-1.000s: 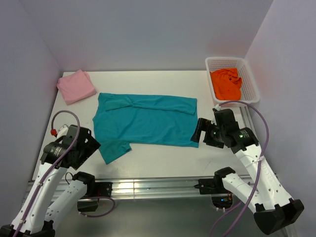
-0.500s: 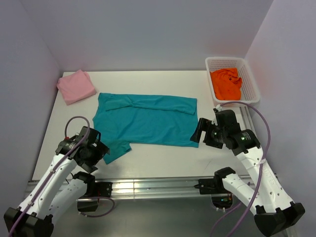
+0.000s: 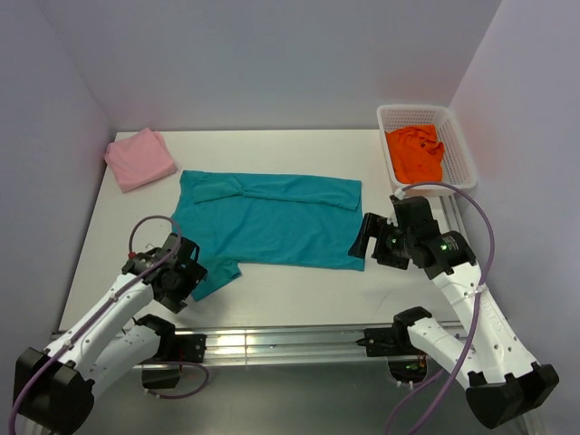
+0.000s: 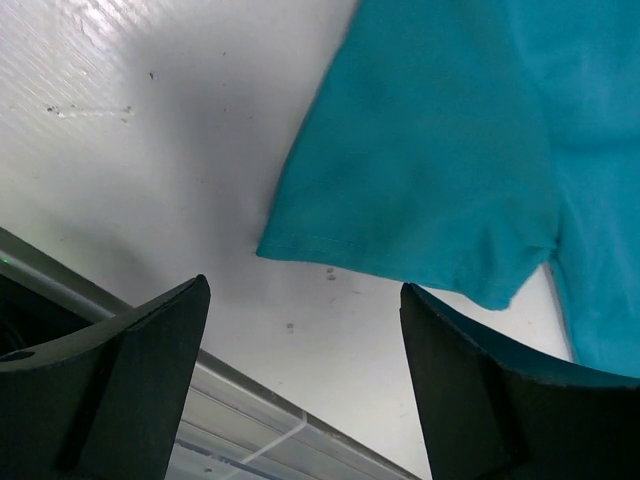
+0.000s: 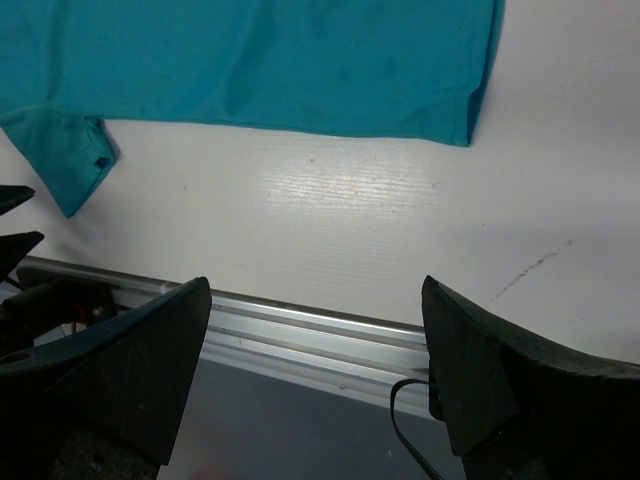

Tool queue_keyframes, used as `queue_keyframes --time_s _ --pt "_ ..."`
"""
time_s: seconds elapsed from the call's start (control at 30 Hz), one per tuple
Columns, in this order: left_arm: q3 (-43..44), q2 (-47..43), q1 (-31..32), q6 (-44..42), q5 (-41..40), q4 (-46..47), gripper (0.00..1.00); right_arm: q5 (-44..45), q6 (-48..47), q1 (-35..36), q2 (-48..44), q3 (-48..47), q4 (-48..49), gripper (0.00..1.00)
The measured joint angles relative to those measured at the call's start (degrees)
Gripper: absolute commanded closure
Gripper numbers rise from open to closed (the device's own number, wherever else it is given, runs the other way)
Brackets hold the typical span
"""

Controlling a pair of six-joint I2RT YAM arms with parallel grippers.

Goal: Fold and stack the t-shirts
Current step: Flatten the tshirt out

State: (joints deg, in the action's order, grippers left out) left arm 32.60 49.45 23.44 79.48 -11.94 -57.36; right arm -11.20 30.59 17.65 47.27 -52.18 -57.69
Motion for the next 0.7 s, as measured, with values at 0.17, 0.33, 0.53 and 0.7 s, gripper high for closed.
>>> queue_keyframes --time_s 0.17,0.33,0.53,0.7 --pt "-4.07 1.42 2.47 2.99 -0.09 2.73 0.21 0.48 -0.22 0.00 0.02 -0.04 -0.81 0.07" --pt "-6.45 2.40 5.84 5.90 -1.16 5.27 0.23 1.31 -0.68 0.00 0.09 -0.46 -1.70 0.07" --pt "-6.88 3.74 8.70 7.98 -3.17 7.06 0.27 1.70 -1.40 0.00 1.05 -1.01 -2.47 0.07" --pt "-6.88 4.52 9.40 8.83 -4.68 8.24 0.37 1.77 -1.77 0.00 1.31 -1.57 -2.89 0.07"
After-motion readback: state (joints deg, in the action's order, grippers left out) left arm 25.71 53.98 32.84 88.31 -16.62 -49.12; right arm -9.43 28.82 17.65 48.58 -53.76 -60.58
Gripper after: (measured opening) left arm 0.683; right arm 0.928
